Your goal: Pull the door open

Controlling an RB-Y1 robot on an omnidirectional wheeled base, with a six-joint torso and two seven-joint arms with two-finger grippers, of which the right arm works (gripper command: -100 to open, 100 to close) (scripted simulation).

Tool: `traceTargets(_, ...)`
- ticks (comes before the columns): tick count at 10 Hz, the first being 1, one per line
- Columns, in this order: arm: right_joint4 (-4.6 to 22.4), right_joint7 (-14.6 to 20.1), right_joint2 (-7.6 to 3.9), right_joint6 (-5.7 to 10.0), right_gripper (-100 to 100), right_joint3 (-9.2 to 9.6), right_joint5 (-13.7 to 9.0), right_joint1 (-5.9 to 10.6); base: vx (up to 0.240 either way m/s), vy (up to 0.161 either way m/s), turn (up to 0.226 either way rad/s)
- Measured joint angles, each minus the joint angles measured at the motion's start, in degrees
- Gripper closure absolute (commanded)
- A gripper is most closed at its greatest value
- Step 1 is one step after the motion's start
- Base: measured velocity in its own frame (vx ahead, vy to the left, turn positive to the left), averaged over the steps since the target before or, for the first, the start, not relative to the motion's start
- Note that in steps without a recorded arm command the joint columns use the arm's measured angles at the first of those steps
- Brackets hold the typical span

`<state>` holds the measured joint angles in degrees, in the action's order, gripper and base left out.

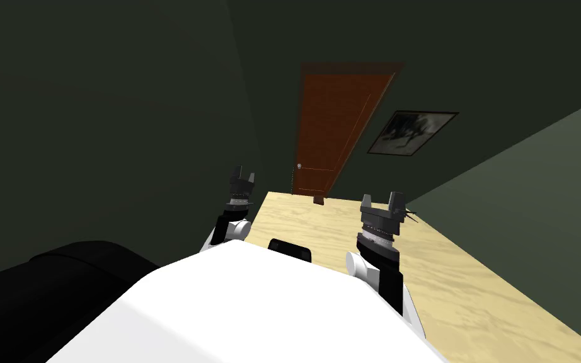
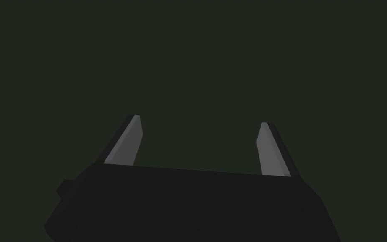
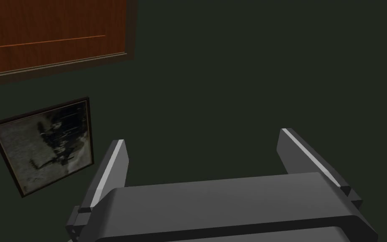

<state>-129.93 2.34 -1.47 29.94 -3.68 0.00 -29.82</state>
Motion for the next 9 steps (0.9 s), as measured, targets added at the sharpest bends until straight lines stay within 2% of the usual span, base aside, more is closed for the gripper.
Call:
traceTargets(5,3.2,-3.3,-1.04,1.13,-100,0.67,1.5,0.65,0.173,0.053,0.012)
traceTargets(9,6.9,-6.9,-2.39,2.30,-100,0.82,2.9,1.64,0.196,0.085,0.019)
